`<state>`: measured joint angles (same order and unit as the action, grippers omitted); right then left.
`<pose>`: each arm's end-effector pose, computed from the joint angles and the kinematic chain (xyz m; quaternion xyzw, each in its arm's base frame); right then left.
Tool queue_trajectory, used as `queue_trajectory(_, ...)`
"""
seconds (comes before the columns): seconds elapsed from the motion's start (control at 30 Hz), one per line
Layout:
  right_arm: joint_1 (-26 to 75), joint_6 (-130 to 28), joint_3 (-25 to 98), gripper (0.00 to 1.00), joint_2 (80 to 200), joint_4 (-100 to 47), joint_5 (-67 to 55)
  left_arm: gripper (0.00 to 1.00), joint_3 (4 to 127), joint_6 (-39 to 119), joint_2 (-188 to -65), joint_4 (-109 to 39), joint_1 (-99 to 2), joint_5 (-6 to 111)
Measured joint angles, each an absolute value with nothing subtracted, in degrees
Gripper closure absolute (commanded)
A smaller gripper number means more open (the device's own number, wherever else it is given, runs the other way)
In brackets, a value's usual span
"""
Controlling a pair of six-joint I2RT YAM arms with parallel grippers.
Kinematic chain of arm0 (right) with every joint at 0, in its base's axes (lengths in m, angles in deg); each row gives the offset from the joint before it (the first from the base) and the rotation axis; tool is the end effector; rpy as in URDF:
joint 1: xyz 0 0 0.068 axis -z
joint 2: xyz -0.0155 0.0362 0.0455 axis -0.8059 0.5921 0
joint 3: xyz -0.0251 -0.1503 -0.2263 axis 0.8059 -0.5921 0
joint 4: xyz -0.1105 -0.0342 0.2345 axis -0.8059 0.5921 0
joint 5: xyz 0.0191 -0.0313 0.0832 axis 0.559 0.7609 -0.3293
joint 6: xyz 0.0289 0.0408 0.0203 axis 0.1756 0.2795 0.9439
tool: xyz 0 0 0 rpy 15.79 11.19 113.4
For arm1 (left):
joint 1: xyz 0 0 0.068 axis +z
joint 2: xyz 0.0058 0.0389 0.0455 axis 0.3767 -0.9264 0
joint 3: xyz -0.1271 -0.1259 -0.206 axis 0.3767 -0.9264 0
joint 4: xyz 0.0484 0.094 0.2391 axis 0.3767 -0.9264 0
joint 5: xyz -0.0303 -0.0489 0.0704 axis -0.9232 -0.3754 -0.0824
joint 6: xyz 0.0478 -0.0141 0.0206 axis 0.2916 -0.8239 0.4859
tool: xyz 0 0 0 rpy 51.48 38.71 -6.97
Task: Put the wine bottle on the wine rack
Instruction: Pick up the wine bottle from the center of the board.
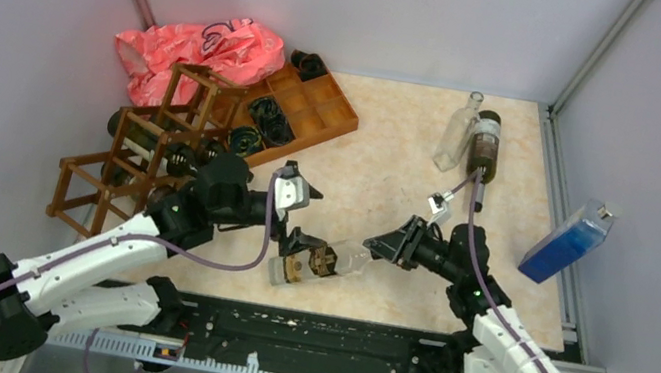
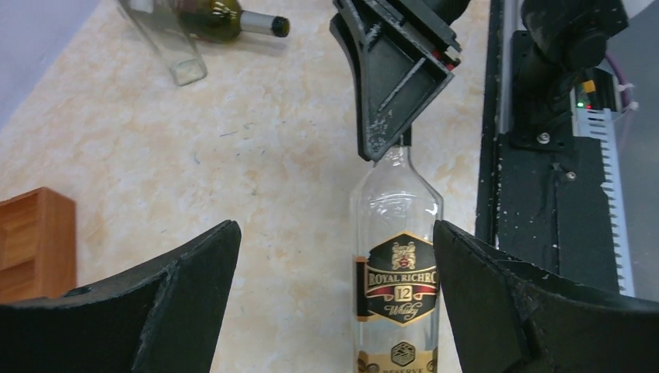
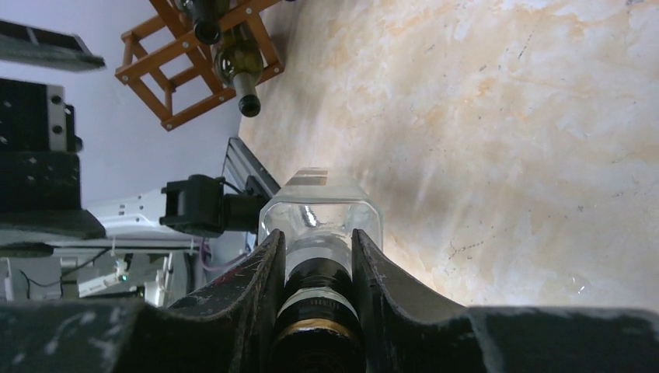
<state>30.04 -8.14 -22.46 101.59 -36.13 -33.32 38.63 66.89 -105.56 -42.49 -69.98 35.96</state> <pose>0.1482 0.0871 0.2075 0.0011 0.7881 0.5312 0.3109 0.1366 -0.1732 0.3208 0.5194 0.5876 -0.3285 0.5264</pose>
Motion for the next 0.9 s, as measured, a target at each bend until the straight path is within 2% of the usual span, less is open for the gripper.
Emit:
queue_trajectory(0.2,30.0,-3.4,-25.5,1.0,99.4,-37.4,-29.9,0.01,30.5,62.3,-108.1,-34.0,-70.5,31.3)
queue_trajectory(0.47,30.2,-2.5,-25.5,1.0,98.0,-36.9,-26.1,0.01,30.1,62.8,-113.5,-34.6,-76.8,39.9)
queue_trajectory(0.73,30.2,-1.8,-25.8,1.0,98.1,-37.2,-25.5,0.03,27.5,68.8,-118.3,-35.1,-77.9,43.5)
queue_trajectory(0.8,30.3,-1.8,-25.8,1.0,98.2,-37.3,-25.5,0.07,27.2,71.2,-120.5,-35.6,-78.0,43.9)
queue_trajectory(0.9,30.3,-1.8,-25.8,1.0,98.3,-37.3,-25.7,0.21,27.7,74.4,-123.2,-36.3,-78.0,44.2)
